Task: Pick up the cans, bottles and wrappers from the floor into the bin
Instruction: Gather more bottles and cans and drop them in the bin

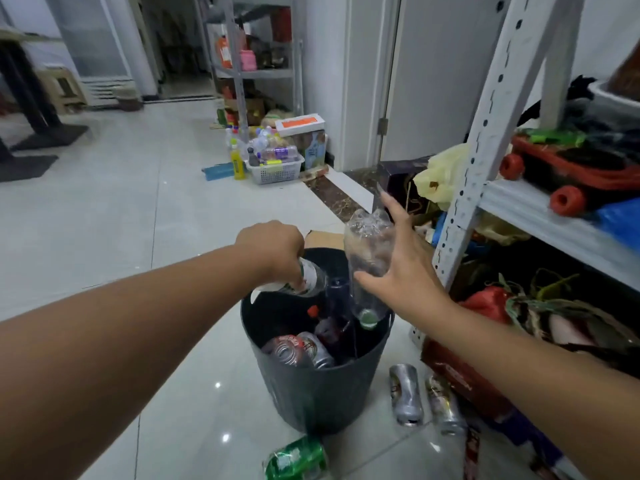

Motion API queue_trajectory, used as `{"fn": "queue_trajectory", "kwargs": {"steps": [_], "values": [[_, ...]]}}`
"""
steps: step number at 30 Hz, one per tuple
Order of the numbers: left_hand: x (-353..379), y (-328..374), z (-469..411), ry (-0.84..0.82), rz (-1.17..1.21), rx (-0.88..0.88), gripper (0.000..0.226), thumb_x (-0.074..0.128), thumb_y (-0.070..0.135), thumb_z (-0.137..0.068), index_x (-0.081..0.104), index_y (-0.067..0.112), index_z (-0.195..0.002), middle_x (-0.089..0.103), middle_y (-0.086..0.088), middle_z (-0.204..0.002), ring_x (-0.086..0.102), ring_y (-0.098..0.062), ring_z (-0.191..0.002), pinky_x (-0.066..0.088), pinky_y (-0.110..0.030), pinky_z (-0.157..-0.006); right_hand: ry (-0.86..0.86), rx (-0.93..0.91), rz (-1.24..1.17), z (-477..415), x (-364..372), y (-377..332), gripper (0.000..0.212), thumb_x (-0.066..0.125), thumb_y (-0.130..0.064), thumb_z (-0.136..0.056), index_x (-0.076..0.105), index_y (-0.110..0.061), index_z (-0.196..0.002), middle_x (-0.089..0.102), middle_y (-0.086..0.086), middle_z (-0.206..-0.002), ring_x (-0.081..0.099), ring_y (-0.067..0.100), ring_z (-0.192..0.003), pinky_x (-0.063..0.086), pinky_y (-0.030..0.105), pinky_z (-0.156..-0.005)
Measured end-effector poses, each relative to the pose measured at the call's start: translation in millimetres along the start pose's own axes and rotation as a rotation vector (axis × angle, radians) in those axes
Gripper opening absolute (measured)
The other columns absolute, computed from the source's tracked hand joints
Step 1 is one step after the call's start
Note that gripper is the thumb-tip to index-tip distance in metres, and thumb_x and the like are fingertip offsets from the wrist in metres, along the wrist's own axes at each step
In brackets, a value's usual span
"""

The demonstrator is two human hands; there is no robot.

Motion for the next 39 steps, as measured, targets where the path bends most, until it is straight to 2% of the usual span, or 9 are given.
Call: {"fn": "queue_trajectory", "kwargs": {"steps": [5, 8, 14, 19, 26, 29, 31, 36, 39], "values": [[51.0, 3.7, -38.1, -0.096, -0.273, 0.133, 0.031, 0.075, 0.039, -0.065, 0.062, 0.019, -0.085, 0.053, 0.002, -0.07, 0.053, -0.021, -0.067, 0.036, -0.025, -0.053, -0.079, 0.055, 0.061, -14.2, 34.3, 26.0, 0.09, 0.08, -0.019, -0.069, 0.02, -0.054, -0.127, 0.039, -0.013, -0.12, 0.053, 0.012, -0.099, 0.052, 0.04, -0.083], [82.1, 12.2, -59.0, -0.133, -0.358, 0.196, 0.029, 0.073, 0.039, -0.068, 0.051, 0.021, -0.075, 0.046, 0.002, -0.067, 0.05, -0.021, -0.065, 0.038, -0.027, -0.055, -0.062, 0.107, 0.054, -17.6, 43.8, 46.0, 0.088, 0.083, -0.023, -0.065, 0.021, -0.049, -0.122, 0.04, -0.016, -0.119, 0.059, 0.011, -0.096, 0.054, 0.041, -0.078], [133.8, 19.9, -85.1, -0.179, -0.438, 0.294, 0.026, 0.066, 0.04, -0.077, 0.06, 0.021, -0.093, 0.06, 0.0, -0.09, 0.06, -0.024, -0.082, 0.047, -0.034, -0.064, -0.08, 0.189, 0.167, -10.7, 62.8, 78.7, 0.09, 0.088, -0.043, -0.055, 0.022, -0.042, -0.116, 0.048, -0.012, -0.117, 0.058, 0.008, -0.096, 0.045, 0.031, -0.078], [175.1, 12.8, -85.7, -0.326, -0.445, 0.374, 0.023, 0.065, 0.035, -0.08, 0.062, 0.021, -0.098, 0.059, -0.001, -0.088, 0.054, -0.021, -0.078, 0.042, -0.034, -0.063, -0.126, 0.109, 0.391, -9.3, 74.9, 76.6, 0.081, 0.083, -0.05, -0.059, 0.025, -0.039, -0.115, 0.046, -0.011, -0.117, 0.059, 0.019, -0.095, 0.052, 0.039, -0.074], [165.2, 30.3, -107.5, -0.082, -0.21, 0.502, 0.03, 0.042, 0.037, -0.095, 0.063, 0.015, -0.094, 0.065, -0.007, -0.096, 0.061, -0.026, -0.085, 0.047, -0.035, -0.069, -0.258, 0.099, 0.638, -9.3, 88.5, 97.0, 0.078, 0.082, -0.051, -0.059, 0.03, -0.032, -0.113, 0.047, -0.006, -0.113, 0.052, 0.017, -0.094, 0.043, 0.031, -0.074], [167.6, 50.3, -100.6, 0.038, -0.137, 0.599, 0.033, 0.036, 0.035, -0.097, 0.061, 0.015, -0.093, 0.064, -0.005, -0.095, 0.061, -0.025, -0.085, 0.047, -0.037, -0.075, -0.344, 0.076, 0.718, -4.3, 96.8, 106.0, 0.07, 0.079, -0.055, -0.06, 0.039, -0.028, -0.11, 0.049, -0.005, -0.109, 0.051, 0.019, -0.099, 0.038, 0.035, -0.091], [167.6, 57.7, -99.5, 0.109, -0.137, 0.646, 0.034, 0.033, 0.036, -0.099, 0.061, 0.017, -0.093, 0.064, -0.002, -0.096, 0.061, -0.023, -0.088, 0.041, -0.035, -0.078, -0.38, 0.041, 0.759, -3.6, 101.8, 106.6, 0.064, 0.073, -0.06, -0.065, 0.043, -0.027, -0.111, 0.052, -0.005, -0.108, 0.051, 0.019, -0.106, 0.024, 0.039, -0.109], [167.6, 50.5, -104.0, 0.158, -0.217, 0.612, 0.049, 0.024, 0.052, -0.098, 0.06, 0.018, -0.098, 0.063, -0.001, -0.095, 0.057, -0.022, -0.093, 0.033, -0.034, -0.081, -0.521, -0.096, 0.891, -0.6, 127.2, 95.3, 0.056, 0.065, -0.065, -0.069, 0.053, -0.023, -0.106, 0.058, -0.003, -0.097, 0.054, 0.022, -0.102, 0.004, 0.048, -0.114], [160.3, 41.9, -102.7, 0.222, -0.31, 0.503, 0.054, 0.021, 0.055, -0.097, 0.058, 0.017, -0.105, 0.062, -0.002, -0.102, 0.052, -0.023, -0.098, 0.033, -0.034, -0.081, -0.578, -0.029, 0.892, 6.9, 133.7, 99.2, 0.052, 0.062, -0.065, -0.073, 0.056, -0.025, -0.106, 0.06, -0.004, -0.096, 0.053, 0.021, -0.104, -0.003, 0.05, -0.113]]}}
Point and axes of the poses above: each hand's wrist, its own z-axis away from the middle knuckle, its own x-axis out of the palm, y = z × x, the point moved 10 cm from there along -z, towards the middle knuckle
